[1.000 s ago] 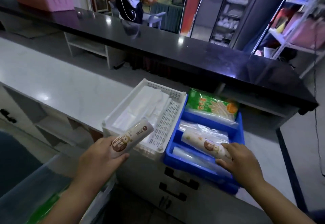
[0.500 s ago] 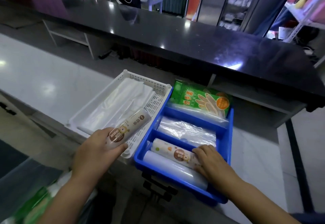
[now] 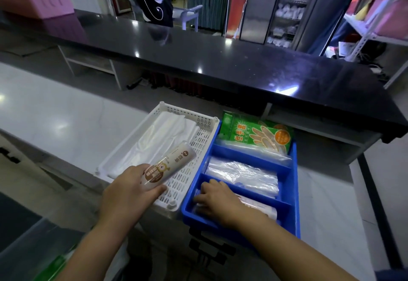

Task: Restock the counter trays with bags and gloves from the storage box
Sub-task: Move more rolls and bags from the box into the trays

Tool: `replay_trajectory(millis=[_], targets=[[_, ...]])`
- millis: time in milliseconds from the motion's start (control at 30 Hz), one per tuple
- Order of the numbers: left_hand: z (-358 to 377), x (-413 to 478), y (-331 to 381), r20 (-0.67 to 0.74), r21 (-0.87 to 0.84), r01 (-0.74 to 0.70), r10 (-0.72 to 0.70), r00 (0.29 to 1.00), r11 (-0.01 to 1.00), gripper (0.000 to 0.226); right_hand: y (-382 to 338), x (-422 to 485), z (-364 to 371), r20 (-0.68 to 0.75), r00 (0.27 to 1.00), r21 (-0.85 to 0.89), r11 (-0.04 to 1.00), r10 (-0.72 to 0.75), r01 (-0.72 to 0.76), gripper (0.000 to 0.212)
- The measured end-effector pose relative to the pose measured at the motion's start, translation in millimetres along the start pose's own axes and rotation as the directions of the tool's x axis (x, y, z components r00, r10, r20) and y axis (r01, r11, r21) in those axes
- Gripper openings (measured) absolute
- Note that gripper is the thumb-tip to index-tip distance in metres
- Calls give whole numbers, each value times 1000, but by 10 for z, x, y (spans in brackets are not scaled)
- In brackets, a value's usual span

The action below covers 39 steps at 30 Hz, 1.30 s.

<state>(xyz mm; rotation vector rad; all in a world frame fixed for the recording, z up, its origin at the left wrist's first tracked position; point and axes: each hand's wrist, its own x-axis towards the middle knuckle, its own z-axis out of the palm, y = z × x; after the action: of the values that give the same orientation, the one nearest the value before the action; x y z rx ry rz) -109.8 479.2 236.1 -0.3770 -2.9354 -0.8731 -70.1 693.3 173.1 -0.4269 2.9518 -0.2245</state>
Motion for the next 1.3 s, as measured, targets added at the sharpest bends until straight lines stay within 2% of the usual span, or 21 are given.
replay_trajectory(millis=[167,300,400,500,633,700,800,900,1000,1133,1300], targets=[[-52,83,-83,29,-13,-43,44,999,999,44,-77,-6,-79,-37,995,77,993,87,-84,28],[-22,186,-43,56,3,-93,92,994,996,43,-54,-249,-287,-111,968,331,927,224,-177,35],[63,269,43,109,5,-183,182,977,983,38,0,-529,-353,-234,889,548,808,394,-214,46],[188,340,202,190,-9,-249,246,950,968,33,90,-789,-378,-255,802,650,709,541,-272,73],[333,386,412,299,-20,-355,344,890,935,38,174,-1028,-398,-175,753,695,621,635,-362,48],[378,377,516,368,11,-386,355,859,922,37,202,-1135,-412,-226,683,726,588,694,-357,36],[505,363,625,477,55,-522,437,763,851,34,178,-1283,-580,-375,485,849,503,790,-164,27],[694,367,680,567,13,-639,521,638,769,39,170,-1388,-807,-455,315,866,496,833,-58,33],[873,411,782,597,-37,-720,593,540,693,48,186,-1457,-911,-500,228,843,530,835,-92,45],[1040,377,892,632,-93,-769,634,446,633,46,157,-1493,-884,-501,201,834,532,842,-146,45],[1214,296,787,621,-148,-716,628,469,682,43,170,-1484,-767,-463,244,836,512,852,-198,42]])
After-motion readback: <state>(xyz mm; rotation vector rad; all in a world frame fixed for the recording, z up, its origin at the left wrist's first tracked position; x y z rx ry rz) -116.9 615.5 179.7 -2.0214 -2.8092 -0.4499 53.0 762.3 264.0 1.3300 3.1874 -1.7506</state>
